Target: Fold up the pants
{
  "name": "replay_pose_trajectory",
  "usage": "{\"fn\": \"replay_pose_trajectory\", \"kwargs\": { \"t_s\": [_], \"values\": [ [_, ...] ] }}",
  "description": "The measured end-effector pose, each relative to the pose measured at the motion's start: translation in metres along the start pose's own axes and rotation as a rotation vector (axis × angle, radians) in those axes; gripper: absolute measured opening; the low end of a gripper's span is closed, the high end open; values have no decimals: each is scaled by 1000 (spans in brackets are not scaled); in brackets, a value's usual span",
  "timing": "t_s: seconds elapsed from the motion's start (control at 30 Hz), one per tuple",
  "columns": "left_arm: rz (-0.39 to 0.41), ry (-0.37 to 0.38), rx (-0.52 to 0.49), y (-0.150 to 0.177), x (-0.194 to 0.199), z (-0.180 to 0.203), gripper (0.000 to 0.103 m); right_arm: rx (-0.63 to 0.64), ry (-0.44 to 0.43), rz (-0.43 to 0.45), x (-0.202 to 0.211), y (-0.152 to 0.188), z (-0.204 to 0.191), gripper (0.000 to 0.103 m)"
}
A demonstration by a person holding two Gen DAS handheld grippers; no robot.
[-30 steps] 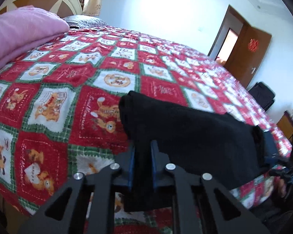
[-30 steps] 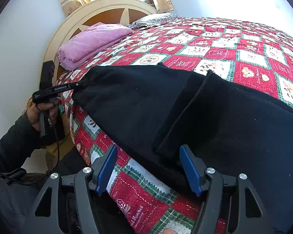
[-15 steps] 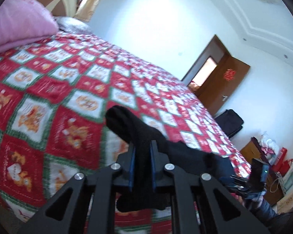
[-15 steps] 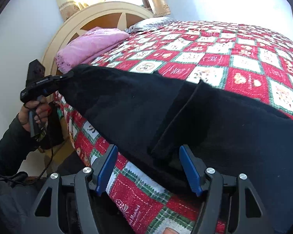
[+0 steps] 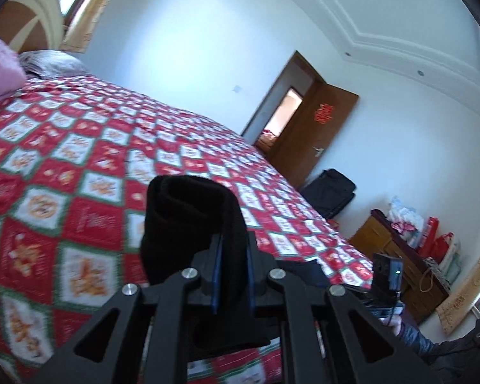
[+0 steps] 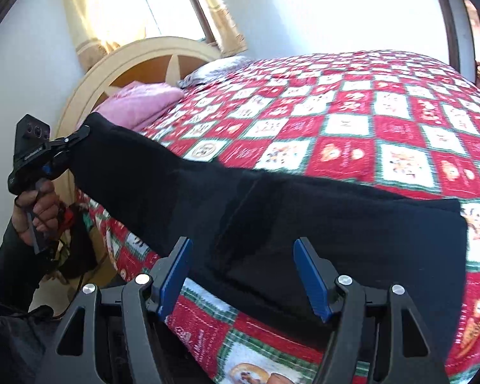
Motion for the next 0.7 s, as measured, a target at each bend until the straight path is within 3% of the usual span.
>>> {"fn": "replay_pose_trajectory", "kwargs": {
  "t_s": [0.43, 0.7],
  "values": [
    [-124, 188, -112, -7, -89, 98, 13, -254, 112, 81, 28, -6, 91, 67],
    [-304, 248, -163, 36, -165, 143, 13, -372, 151, 122, 39, -6, 132, 67]
  ]
}}
Point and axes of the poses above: each gripper's, at about its wrist camera, not at the fingertips, and x roughly against the way its jaws point, z to its right, y to its underside, the point moved 7 cm from there along -x, roughly the way its jaws point, and after that the axes turned 9 degrees about y, right-handed, at the moved point
